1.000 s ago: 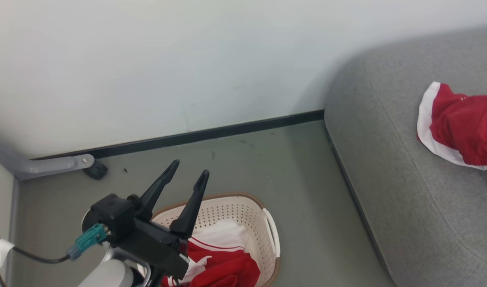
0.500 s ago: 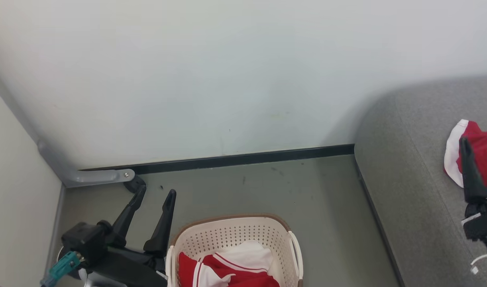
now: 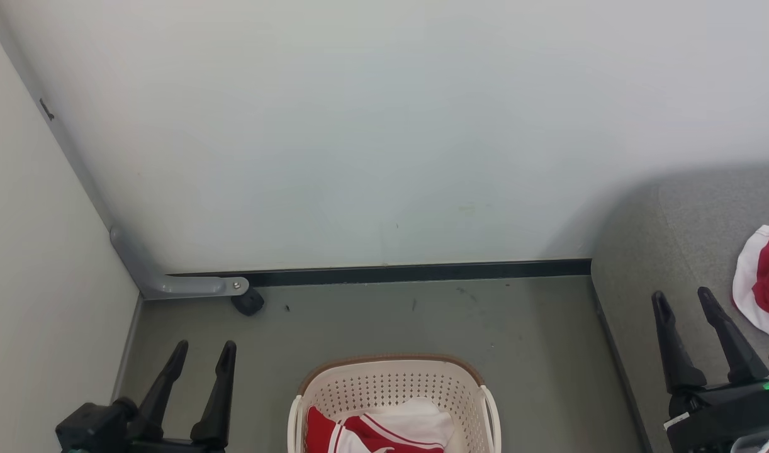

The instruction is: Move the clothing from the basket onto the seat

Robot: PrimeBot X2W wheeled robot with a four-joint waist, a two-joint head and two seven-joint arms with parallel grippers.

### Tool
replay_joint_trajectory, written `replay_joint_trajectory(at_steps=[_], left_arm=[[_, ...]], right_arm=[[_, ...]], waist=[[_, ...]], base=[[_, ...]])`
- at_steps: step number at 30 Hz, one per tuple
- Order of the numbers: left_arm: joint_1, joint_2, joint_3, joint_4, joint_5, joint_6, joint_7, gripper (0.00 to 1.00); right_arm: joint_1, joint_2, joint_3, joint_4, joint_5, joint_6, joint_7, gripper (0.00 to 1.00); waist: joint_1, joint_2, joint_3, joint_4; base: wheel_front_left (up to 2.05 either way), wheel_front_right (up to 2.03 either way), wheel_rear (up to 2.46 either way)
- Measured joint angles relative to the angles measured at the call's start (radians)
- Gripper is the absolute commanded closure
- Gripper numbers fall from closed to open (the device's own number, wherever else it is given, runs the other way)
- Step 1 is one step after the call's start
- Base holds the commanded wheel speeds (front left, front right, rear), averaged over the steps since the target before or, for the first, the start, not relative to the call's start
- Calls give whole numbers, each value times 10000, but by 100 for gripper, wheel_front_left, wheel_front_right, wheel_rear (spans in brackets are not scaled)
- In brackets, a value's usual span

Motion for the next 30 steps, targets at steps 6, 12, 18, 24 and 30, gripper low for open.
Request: replay_joint_trajectory(at_steps=[6,12,18,24,30], left_arm=[[351,-21,337,-6,81,77,0,0],[580,-234,734,-355,245,88,0,0],[733,-324,1053,-539,543,163,0,0],[945,-512,1241,-686,696,163,-2,0],[946,-610,1335,-746,784,163,-2,0]], right_arm=[[175,368,88,2,-408,-128,-4,0],[364,596,21,-48,-752,-205,-4,0],[364,750,-75,-257,-1081,-221,-6,0],[360,907,-92,-370,-1338,-247,-6,0],[358,959,-146,-408,-1411,-244,-6,0]], waist=[[1,2,46,62],[1,2,73,41],[1,2,84,-20],[0,1,137,-83],[0,1,174,-134]], base=[[0,0,0],[0,0,0],[0,0,0],[0,0,0],[0,0,0]])
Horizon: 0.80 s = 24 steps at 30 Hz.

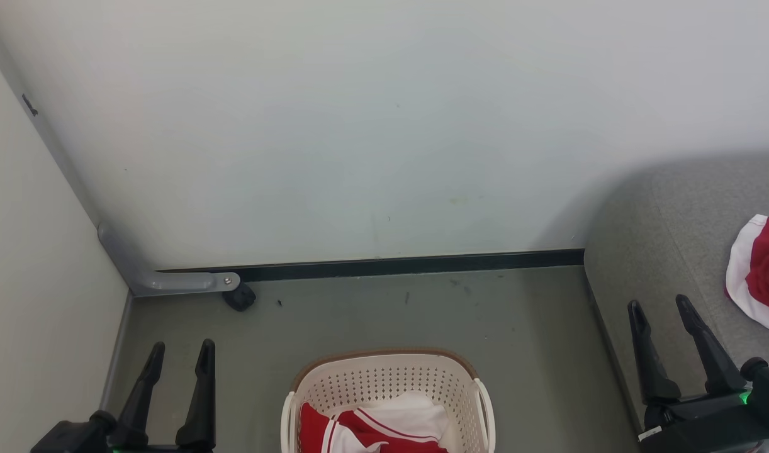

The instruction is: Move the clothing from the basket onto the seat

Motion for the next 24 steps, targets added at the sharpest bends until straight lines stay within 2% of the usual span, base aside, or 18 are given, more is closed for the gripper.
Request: replay_joint_trajectory(at_steps=[17,24], left_arm=[[79,-128,217,-102,157,0,0,0],[-53,-169,-61,-102,192,-146,2,0]], right_arm=[[0,219,-188,-23,-336,217,-35,0],[1,249,-290,-117,-410,221,-42,0]], waist=[[0,0,123,-234],[1,0,457,-323]], base=[[0,0,0],[0,0,0]])
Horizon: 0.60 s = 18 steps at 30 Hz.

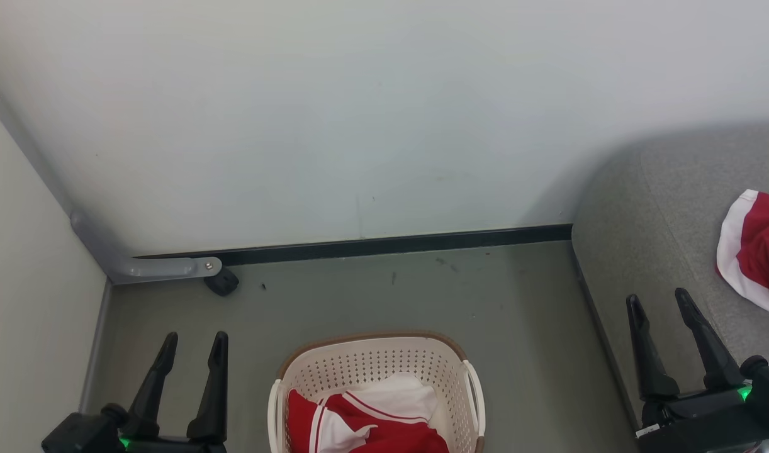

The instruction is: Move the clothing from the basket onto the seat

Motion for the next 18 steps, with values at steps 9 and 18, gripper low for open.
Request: replay_joint_trajectory(at_steps=[9,18], left_arm=[[-1098,21,-610,451,343,-493,376,0],[-2413,19,-1076,1618,424,-1045,1049,0]], right_arm=[[-143,86,-56,-46,-111,54,0,0],[-452,357,-234,-29,-111,54,-2,0]], waist=[[0,1,725,-242],[1,1,1550,-722]], base=[[0,0,0],[0,0,0]])
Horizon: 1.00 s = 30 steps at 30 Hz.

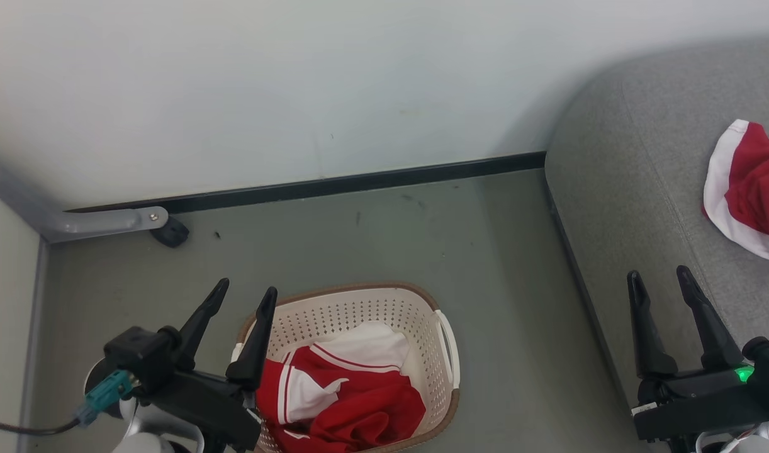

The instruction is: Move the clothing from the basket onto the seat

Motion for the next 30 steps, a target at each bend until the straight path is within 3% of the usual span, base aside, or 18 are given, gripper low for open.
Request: replay_joint_trajectory(at_steps=[17,30], left_arm=[[-2127,-188,-1346,2527,648,-849,1538,0],[-3215,-123,-2105,4633,1239,-1101,2518,0]], right_arm=[[-625,403,-399,-211,-17,-12,-2,0],[-1059,673,-520,-407,-288,0,-27,0]], waist=[[1,0,1826,-748],[1,0,3299,-1139]], base=[[0,0,0],[0,0,0]])
